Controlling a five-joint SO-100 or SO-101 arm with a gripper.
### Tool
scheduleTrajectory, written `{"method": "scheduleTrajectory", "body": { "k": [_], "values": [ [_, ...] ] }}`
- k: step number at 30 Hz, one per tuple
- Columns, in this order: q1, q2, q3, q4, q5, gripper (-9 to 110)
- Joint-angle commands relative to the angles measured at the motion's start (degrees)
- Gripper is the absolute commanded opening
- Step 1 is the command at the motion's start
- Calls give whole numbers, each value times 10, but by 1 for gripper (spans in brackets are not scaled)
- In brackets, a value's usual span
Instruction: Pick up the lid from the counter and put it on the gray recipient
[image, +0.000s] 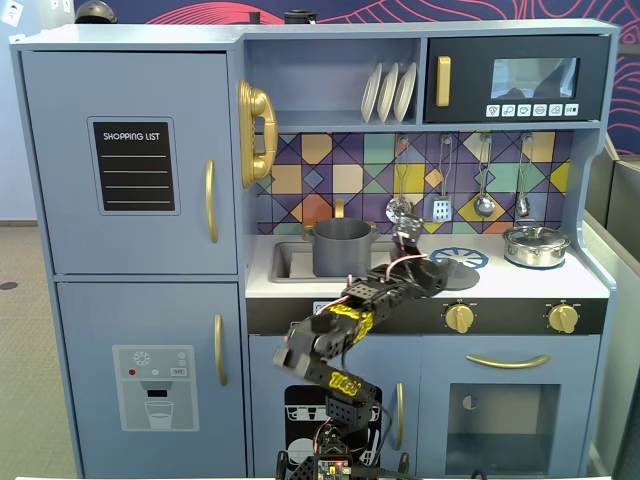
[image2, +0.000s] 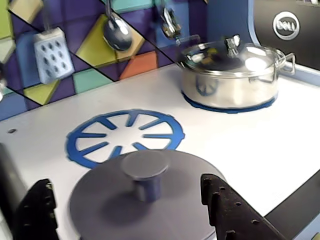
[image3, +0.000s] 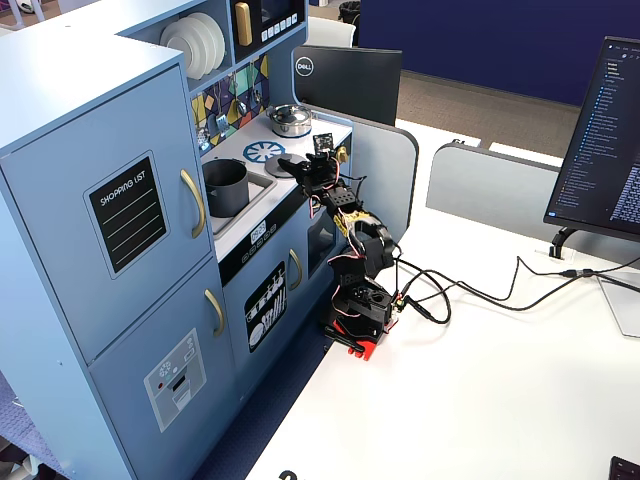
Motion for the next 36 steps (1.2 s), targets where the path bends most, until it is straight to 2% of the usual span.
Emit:
{"method": "scheduleTrajectory", "body": {
  "k": [1,16,28,36],
  "values": [
    [11,-58,-50,-59,9,35],
    [5,-249,-171,-118,9,33],
    [-8,-317,-190,-152,5,29],
    [-25,-331,-187,-178,2,14]
  ]
}}
